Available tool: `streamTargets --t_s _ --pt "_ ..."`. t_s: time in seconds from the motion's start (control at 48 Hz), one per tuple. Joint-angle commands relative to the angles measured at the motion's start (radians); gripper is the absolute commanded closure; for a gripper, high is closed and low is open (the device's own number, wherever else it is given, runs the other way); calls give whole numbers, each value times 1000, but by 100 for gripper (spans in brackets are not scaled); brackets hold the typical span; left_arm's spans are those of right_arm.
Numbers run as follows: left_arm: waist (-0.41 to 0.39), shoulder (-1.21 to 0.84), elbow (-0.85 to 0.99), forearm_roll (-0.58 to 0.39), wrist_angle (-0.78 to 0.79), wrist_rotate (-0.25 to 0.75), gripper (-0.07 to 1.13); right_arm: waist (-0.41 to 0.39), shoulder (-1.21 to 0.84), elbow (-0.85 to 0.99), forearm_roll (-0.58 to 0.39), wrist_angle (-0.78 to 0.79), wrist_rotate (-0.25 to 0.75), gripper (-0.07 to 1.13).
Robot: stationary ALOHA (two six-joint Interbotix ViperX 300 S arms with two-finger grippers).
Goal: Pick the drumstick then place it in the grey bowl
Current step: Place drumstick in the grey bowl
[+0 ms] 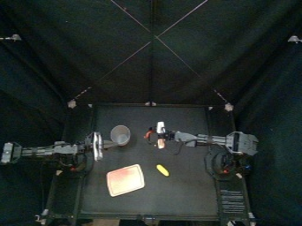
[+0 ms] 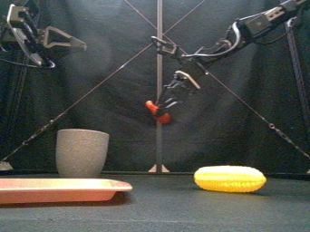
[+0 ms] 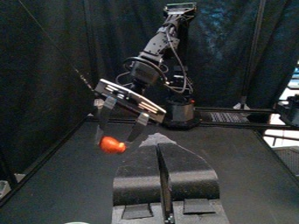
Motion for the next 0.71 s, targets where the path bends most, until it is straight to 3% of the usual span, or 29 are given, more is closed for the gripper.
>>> streamTargets --t_s 0.021,0.396,0.708 --pt "8 5 -15 5 -9 2 104 -2 77 -141 5 -41 5 55" --pt "18 5 -11 23 -9 2 104 21 336 -485 60 -48 -5 53" --pt "23 5 -5 32 -9 2 104 40 390 -561 86 -44 -2 26"
